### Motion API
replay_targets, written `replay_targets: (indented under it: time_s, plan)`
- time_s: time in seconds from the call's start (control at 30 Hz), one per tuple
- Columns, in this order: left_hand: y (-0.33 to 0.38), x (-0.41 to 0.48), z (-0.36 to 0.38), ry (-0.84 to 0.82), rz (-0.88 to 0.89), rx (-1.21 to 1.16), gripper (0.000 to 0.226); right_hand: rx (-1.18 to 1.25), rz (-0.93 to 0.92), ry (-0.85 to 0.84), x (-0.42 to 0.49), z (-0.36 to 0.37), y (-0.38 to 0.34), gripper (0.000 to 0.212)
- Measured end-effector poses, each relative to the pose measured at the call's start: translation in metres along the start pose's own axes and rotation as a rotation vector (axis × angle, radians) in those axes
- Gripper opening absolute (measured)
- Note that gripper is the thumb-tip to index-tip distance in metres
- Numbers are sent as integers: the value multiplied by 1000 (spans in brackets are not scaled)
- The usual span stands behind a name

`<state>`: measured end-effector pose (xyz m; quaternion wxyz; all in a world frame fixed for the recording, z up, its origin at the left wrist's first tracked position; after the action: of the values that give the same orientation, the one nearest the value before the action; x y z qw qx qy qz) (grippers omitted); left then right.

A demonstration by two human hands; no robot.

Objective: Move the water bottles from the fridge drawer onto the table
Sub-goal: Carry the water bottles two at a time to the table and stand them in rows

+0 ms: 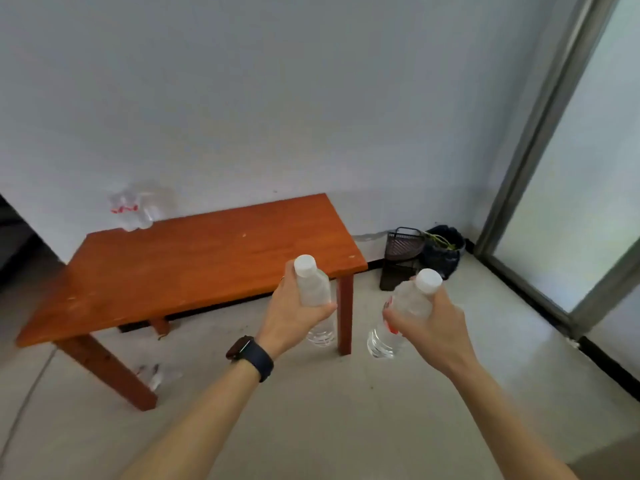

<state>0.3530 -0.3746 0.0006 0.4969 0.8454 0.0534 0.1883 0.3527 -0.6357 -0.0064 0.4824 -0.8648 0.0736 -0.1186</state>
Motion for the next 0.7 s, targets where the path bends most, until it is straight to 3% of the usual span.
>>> replay_targets:
  time_s: [0.3, 0.7]
  plan:
    - [-114, 7, -172, 230, -206, 152, 72, -11, -125, -321, -19, 197, -88, 55]
    - [-266, 139, -240, 260, -404, 197, 74, -39, -135, -521, 65, 417, -137, 60]
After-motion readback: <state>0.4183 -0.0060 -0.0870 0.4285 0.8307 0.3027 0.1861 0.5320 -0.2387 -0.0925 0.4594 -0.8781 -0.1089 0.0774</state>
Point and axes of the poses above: each hand's wrist, its own x-axis towards the middle knuckle, its own z-axis out of the palm, y = z × x, the point moved 9 cm from there along x, towards the middle knuckle, and after that the axes turned 12 degrees about y, right-handed, at the moved point
